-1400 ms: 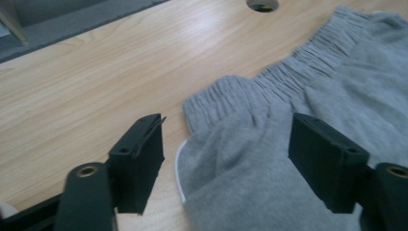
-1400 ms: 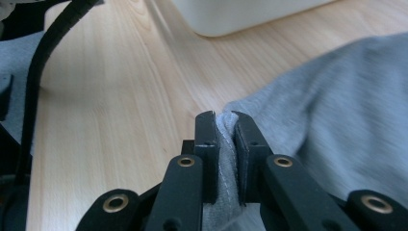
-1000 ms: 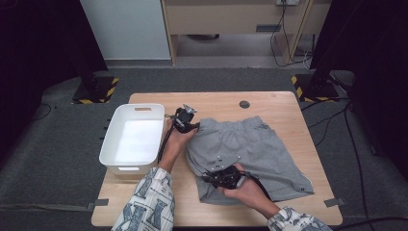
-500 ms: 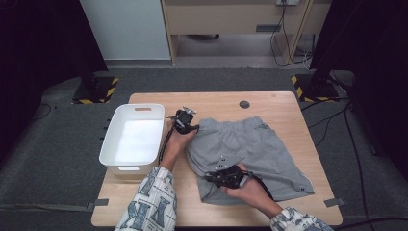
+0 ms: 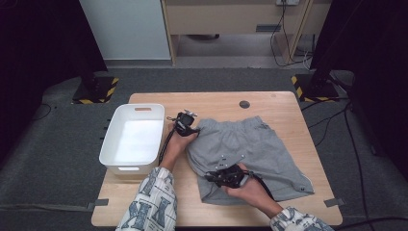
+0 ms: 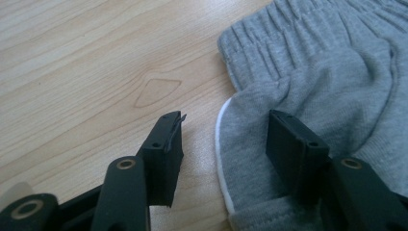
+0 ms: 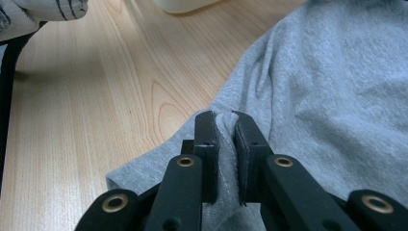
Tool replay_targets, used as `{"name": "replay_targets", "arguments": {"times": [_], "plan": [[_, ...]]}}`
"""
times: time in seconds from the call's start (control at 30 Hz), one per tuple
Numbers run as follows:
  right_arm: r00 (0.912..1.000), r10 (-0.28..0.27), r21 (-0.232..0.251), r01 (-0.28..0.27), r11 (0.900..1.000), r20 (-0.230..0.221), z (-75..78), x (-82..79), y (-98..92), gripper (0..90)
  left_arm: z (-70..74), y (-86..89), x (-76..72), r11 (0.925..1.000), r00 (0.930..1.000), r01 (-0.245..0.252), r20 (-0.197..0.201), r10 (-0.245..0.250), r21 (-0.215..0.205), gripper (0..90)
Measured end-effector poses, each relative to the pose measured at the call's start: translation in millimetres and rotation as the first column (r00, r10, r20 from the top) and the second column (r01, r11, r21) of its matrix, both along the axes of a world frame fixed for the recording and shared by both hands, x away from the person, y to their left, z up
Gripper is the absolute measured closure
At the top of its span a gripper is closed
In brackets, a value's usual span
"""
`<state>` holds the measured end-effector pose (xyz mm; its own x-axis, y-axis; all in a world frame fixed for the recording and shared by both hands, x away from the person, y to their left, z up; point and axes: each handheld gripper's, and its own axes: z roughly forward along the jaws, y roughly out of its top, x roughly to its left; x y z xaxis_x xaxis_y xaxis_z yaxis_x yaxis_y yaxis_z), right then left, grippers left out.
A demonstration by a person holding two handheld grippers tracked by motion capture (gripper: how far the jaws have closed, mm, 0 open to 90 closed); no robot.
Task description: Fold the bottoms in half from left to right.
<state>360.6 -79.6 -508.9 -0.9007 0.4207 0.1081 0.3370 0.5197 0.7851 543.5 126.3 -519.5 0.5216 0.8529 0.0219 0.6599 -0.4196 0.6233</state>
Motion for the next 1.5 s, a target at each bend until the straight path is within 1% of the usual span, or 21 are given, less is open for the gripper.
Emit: {"name": "replay_targets", "arguments": {"times": [0.1,0.2,0.3,0.37,0.47,0.57,0.63,0.7,0.8,0.87,0.93,1.03,1.07,1.23,1.37,1.43,1.5], "plan": [[1.0000,0.001,-0.001,-0.001,1.000,-0.001,-0.2,0.0,-0.4,82.0,-1.2,4.1,1.5,0.9992,0.9997,-0.019,-0.016,0.018,-0.035,43.8],[1.0000,0.003,0.000,-0.003,1.000,-0.003,-0.1,-0.3,-0.2,82.0,-1.9,5.0,1.0,0.9992,0.9999,-0.013,-0.006,0.013,-0.038,44.7],[1.0000,0.004,0.002,-0.004,1.000,-0.005,0.0,-0.5,0.1,82.0,-1.4,3.8,-1.1,0.9989,1.0000,0.004,-0.004,-0.004,-0.046,53.9],[1.0000,0.004,0.005,-0.004,1.000,-0.007,0.4,-0.7,0.3,82.1,-1.0,2.0,-2.6,0.9985,0.9998,0.020,-0.004,-0.021,-0.051,62.7],[0.9999,0.013,0.016,-0.013,1.000,-0.011,1.8,-1.6,1.3,82.2,-0.5,-1.2,-3.7,0.9980,0.9993,0.038,-0.007,-0.038,-0.050,73.5],[0.9996,0.024,0.024,-0.023,0.999,-0.012,3.3,-3.4,3.2,82.2,0.3,-2.3,-3.9,0.9987,0.9993,0.037,0.001,-0.037,-0.036,82.5],[0.9995,0.031,0.029,-0.030,0.999,-0.010,4.3,-4.2,4.4,82.2,1.7,-2.1,-4.1,0.9989,0.9995,0.031,0.009,-0.031,-0.034,84.8],[0.9994,0.035,0.033,-0.035,0.999,-0.008,5.4,-5.0,5.4,82.2,4.6,-2.8,-5.0,0.9990,0.9991,0.033,0.027,-0.032,-0.031,85.5],[0.9993,0.037,0.039,-0.037,0.999,-0.003,7.8,-5.9,5.7,82.3,12.6,-2.8,-7.1,0.9987,0.9981,0.031,0.054,-0.028,-0.040,85.9],[0.9992,0.039,0.046,-0.039,0.998,-0.002,10.5,-6.4,5.3,82.4,19.7,-3.6,-9.0,0.9984,0.9965,0.030,0.079,-0.026,-0.048,86.0],[0.9992,0.040,0.054,-0.040,0.998,0.002,13.9,-7.0,4.8,82.5,28.2,-5.1,-11.0,0.9980,0.9952,0.035,0.093,-0.031,-0.052,86.0],[0.9993,0.038,0.078,-0.038,0.996,0.002,19.5,-8.2,3.9,82.6,41.3,-7.5,-14.7,0.9968,0.9919,0.042,0.122,-0.033,-0.068,86.0],[0.9993,0.038,0.087,-0.038,0.995,0.000,21.2,-8.8,3.9,82.6,45.6,-8.6,-15.6,0.9964,0.9916,0.049,0.123,-0.040,-0.070,86.0],[0.9990,0.045,0.131,-0.044,0.990,-0.004,31.9,-13.3,6.6,82.8,66.5,-16.6,-18.6,0.9950,0.9849,0.070,0.163,-0.057,-0.072,86.2],[0.9983,0.059,0.161,-0.059,0.985,0.003,44.2,-16.8,10.6,83.0,78.8,-22.6,-16.6,0.9940,0.9817,0.089,0.174,-0.077,-0.063,86.4],[0.9978,0.067,0.178,-0.066,0.982,-0.002,50.1,-17.8,12.1,83.0,82.9,-24.2,-14.3,0.9938,0.9811,0.087,0.179,-0.073,-0.069,86.5],[0.9975,0.070,0.185,-0.068,0.980,-0.003,54.2,-18.5,13.5,83.1,86.3,-24.7,-11.4,0.9944,0.9813,0.083,0.179,-0.070,-0.065,86.6]]}}
